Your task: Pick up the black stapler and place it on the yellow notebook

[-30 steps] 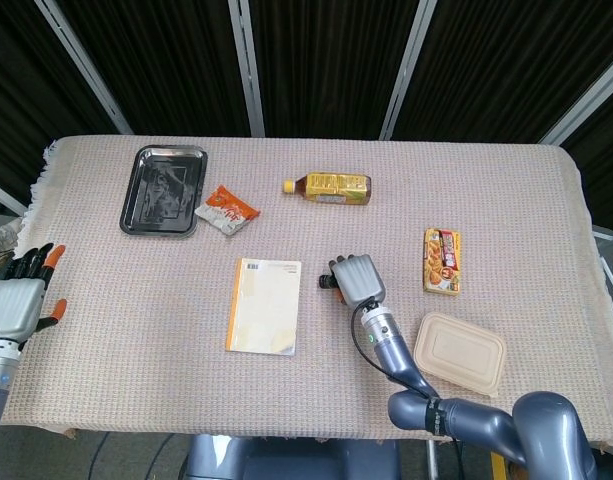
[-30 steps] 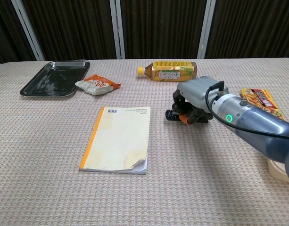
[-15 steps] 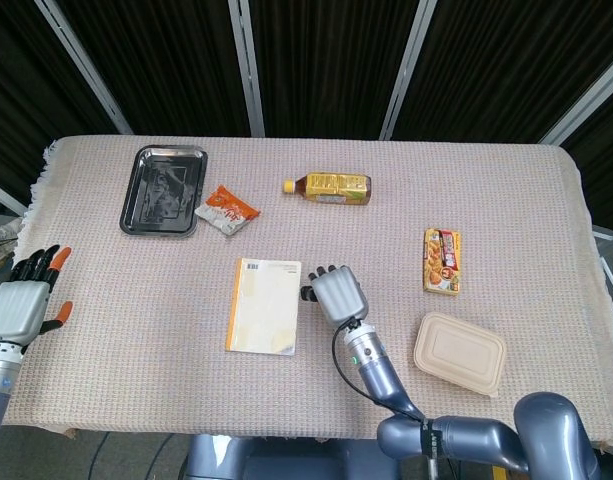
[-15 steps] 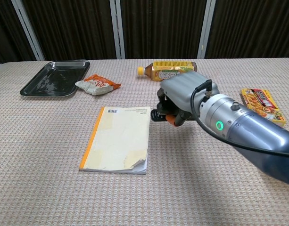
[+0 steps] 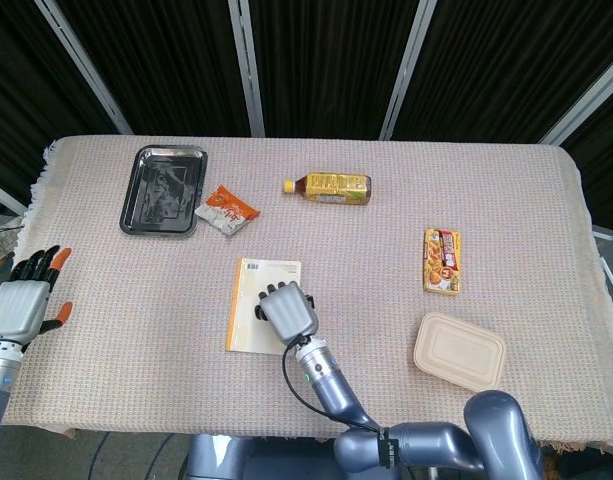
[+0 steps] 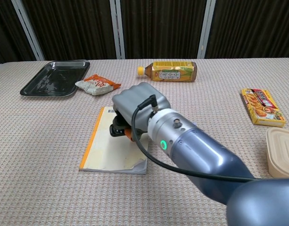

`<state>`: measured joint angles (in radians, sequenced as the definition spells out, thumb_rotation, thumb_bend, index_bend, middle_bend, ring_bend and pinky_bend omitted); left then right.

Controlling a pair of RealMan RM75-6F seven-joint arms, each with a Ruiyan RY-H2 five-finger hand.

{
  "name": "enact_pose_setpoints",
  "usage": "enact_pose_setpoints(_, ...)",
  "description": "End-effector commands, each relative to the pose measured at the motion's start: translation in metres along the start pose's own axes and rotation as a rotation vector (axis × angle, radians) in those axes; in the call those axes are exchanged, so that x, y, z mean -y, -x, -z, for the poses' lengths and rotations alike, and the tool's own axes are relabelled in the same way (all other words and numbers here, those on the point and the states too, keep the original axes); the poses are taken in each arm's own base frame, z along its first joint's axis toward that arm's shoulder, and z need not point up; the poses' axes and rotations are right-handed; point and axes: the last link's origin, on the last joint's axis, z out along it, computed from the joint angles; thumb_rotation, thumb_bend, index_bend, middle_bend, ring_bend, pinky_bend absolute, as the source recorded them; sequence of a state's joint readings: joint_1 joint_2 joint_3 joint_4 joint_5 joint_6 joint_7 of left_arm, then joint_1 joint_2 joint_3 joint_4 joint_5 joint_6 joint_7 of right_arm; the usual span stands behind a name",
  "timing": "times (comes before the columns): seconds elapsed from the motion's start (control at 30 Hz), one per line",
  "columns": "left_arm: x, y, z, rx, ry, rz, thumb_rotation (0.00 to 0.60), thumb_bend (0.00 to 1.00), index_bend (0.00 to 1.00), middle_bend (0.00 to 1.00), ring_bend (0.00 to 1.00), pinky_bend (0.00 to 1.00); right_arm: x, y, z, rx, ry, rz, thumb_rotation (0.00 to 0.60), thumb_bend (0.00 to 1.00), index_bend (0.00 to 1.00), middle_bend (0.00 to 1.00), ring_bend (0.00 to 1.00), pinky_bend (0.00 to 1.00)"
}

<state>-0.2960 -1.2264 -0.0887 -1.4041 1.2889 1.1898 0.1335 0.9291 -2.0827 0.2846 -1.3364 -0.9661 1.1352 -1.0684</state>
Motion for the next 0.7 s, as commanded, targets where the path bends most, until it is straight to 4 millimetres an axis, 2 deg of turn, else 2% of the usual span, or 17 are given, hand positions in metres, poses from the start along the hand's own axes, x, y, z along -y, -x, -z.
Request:
enact_pose_setpoints(0.03, 0.001, -0.001, -0.001, -0.001, -0.005, 0.005, 0.6, 0.38, 0.0, 0.0, 0.0, 0.12, 0.018, -0.003, -0.008, 0.003, -0.029, 0.003, 0.6, 0.44, 0.64, 0.46, 0.52, 0.68)
enact_pose_setpoints(0.2, 0.004, -0.001, -0.001, 0.002, -0.012, 0.009, 0.6, 0.38, 0.0, 0.0, 0.0, 0.12, 0.038, -0.003, -0.014, 0.009, -0.062, 0.01, 0.6, 0.44, 0.64, 0.46, 0.52, 0.68)
enact_pose_setpoints(0.37, 0.005, 0.0, 0.0, 0.005, -0.008, 0.011, 0.6, 0.38, 0.0, 0.0, 0.0, 0.12, 0.049, 0.0, -0.016, 0.02, -0.069, 0.015, 0.6, 0.45, 0.64, 0.46, 0.52, 0.68)
enact_pose_setpoints(0.7, 0.007, 0.0, 0.003, -0.002, -0.008, 0.012, 0.6, 0.38, 0.0, 0.0, 0.0, 0.12, 0.045, 0.007, -0.018, 0.03, -0.047, 0.03, 0.6, 0.44, 0.62, 0.46, 0.51, 0.68)
